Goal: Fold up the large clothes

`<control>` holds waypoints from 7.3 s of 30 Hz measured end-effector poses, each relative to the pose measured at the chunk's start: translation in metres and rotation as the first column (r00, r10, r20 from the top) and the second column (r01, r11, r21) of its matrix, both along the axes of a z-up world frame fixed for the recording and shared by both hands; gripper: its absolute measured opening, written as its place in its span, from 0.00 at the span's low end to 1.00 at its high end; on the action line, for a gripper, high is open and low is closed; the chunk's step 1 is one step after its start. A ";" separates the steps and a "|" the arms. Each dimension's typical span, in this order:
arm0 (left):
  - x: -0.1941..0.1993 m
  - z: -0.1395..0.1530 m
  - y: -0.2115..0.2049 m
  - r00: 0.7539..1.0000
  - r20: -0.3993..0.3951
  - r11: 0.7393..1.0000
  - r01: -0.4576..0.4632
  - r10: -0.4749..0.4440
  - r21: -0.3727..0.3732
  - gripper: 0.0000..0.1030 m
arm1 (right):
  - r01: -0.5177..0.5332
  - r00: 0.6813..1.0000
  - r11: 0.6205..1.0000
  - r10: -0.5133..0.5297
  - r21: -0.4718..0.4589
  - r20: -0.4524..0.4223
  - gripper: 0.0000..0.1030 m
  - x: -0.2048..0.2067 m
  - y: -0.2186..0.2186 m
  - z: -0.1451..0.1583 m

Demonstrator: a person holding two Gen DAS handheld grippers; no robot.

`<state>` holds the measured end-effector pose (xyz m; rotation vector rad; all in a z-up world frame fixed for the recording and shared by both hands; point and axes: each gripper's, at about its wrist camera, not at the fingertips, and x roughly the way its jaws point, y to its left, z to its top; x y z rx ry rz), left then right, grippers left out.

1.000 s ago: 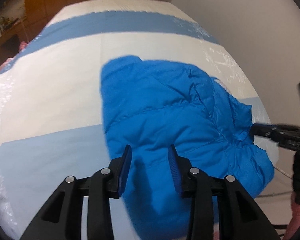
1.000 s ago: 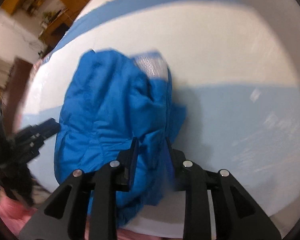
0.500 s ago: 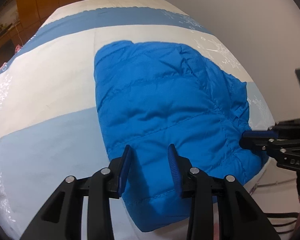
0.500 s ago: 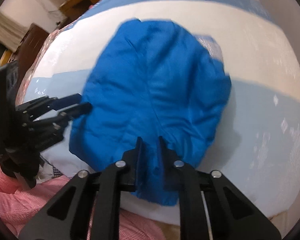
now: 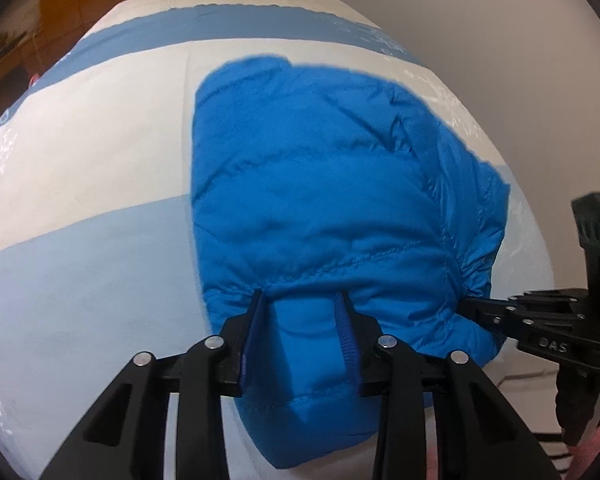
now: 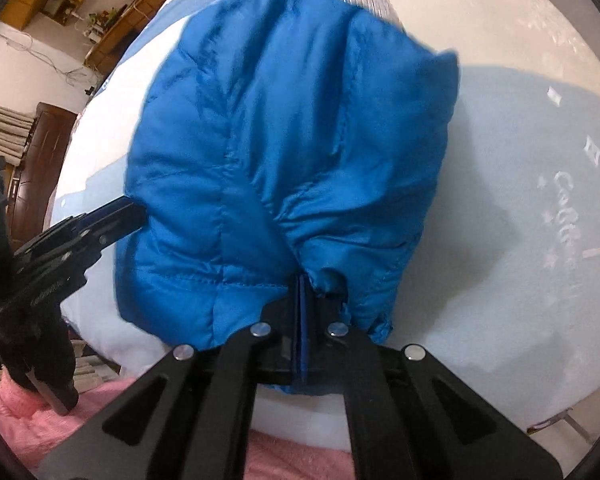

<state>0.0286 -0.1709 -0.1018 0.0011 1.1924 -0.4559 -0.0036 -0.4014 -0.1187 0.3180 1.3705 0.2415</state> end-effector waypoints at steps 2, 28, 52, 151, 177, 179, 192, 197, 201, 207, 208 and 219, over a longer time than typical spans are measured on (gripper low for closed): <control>0.006 0.019 0.009 0.998 0.043 0.999 -0.033 0.034 -0.011 0.34 | -0.019 0.998 1.000 0.020 -0.023 0.061 0.04 0.005 0.002 0.024; 0.105 -0.037 -0.017 0.986 0.019 0.985 -0.166 0.165 0.036 0.35 | 0.136 0.987 0.988 -0.127 -0.077 0.101 0.00 0.126 -0.011 -0.045; 0.018 -0.023 0.002 0.990 0.060 0.990 -0.134 0.131 0.045 0.36 | 0.091 0.989 0.996 -0.089 -0.013 0.115 0.10 0.032 -0.004 -0.035; 0.074 0.026 0.138 0.971 0.048 0.904 -0.198 0.233 -0.379 0.51 | -0.214 0.958 0.932 0.140 0.294 0.252 0.45 0.113 -0.020 -0.010; 0.116 -0.034 0.148 0.959 -0.043 0.932 -0.284 0.281 -0.225 0.58 | -0.143 0.987 0.963 0.120 0.229 0.110 0.67 0.143 -0.025 -0.029; 0.103 -0.022 0.151 0.960 -0.002 0.941 -0.276 0.281 -0.197 0.58 | -0.164 0.980 0.966 0.137 0.202 0.141 0.67 0.127 -0.031 -0.011; 0.070 -0.019 0.131 0.968 0.082 0.969 -0.229 0.236 -0.089 0.60 | -0.121 0.989 0.988 0.111 0.095 0.098 0.62 0.103 -0.034 -0.033; 0.075 -0.034 0.122 0.974 0.091 0.977 -0.202 0.208 -0.072 0.61 | -0.080 0.996 0.993 0.075 0.092 0.056 0.62 0.106 -0.036 -0.058; 0.077 -0.042 0.122 0.974 0.088 0.976 -0.204 0.210 -0.081 0.61 | -0.044 0.999 0.990 0.041 0.133 0.028 0.62 0.107 -0.040 -0.069; 0.076 -0.021 0.118 0.971 0.098 0.976 -0.219 0.218 -0.002 0.60 | -0.014 0.998 0.993 0.006 0.121 0.064 0.71 0.093 -0.046 -0.040; 0.074 -0.016 0.117 0.970 0.102 0.975 -0.221 0.219 0.009 0.60 | -0.016 0.997 0.995 0.007 0.102 0.081 0.71 0.088 -0.045 -0.031; 0.047 0.024 0.119 0.959 0.121 0.961 -0.266 0.256 0.079 0.71 | -0.037 0.982 0.995 0.053 -0.089 0.180 0.89 0.034 -0.020 0.034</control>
